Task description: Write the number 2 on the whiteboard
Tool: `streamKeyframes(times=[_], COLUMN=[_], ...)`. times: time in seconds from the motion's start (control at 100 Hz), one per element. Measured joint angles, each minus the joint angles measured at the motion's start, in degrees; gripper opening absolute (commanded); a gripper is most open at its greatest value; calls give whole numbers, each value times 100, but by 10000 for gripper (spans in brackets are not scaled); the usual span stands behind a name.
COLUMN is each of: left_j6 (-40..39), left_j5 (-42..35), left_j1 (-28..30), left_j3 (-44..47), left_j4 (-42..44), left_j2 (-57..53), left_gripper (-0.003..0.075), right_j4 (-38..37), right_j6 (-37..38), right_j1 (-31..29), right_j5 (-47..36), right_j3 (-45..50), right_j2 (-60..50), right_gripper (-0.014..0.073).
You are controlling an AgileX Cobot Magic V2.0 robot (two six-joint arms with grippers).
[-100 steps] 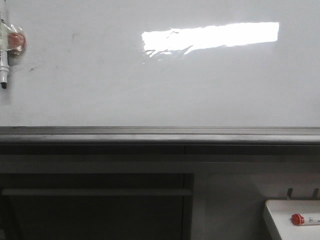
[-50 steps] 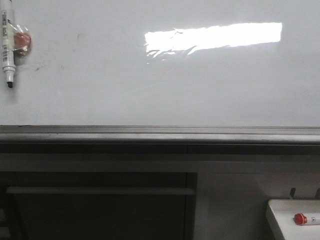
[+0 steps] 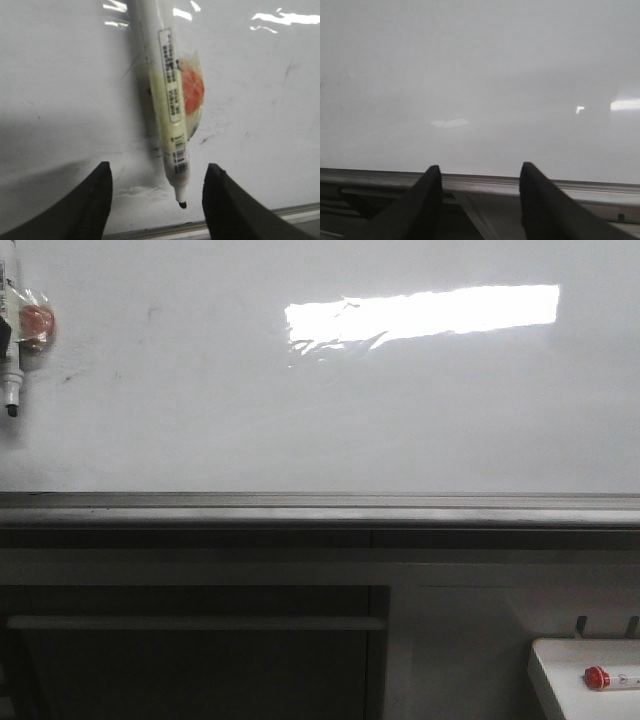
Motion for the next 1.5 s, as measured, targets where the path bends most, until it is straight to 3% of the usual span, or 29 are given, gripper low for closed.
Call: streamKeyframes(times=[0.17, 0.48, 0.71, 0.84, 0.97, 1.11, 1.3, 1.5], left_j6=[0, 0, 126, 1182, 2927, 4223, 4612, 4650], left_j5=[-271, -538, -427, -22, 581, 993, 1277, 1553], left_j1=[0, 0, -46, -511, -1346, -2272, -3045, -3219], left_j3=[-9, -9, -22, -170, -438, -540, -540, -540], left_j4=[-22, -30, -30, -8, -8, 18, 406, 592], left_j2=[342, 592, 512, 27, -545, -924, -1058, -1058], left_gripper=[232, -22, -20, -20, -20, -20, -20, -20], right_j4=[0, 0, 0, 172, 305, 331, 236, 194], right_j6=[0, 0, 0, -296, -1429, -2501, -2855, -2908], right_j1=[0, 0, 23, 285, 980, 1951, 3051, 3751], right_j5=[0, 0, 154, 381, 792, 1432, 1603, 1084], right_j3=[0, 0, -134, -634, -1516, -2402, -3043, -3398], right_j2=[0, 0, 0, 130, 659, 1557, 2720, 3530], right_gripper=[317, 317, 317, 317, 317, 321, 388, 404])
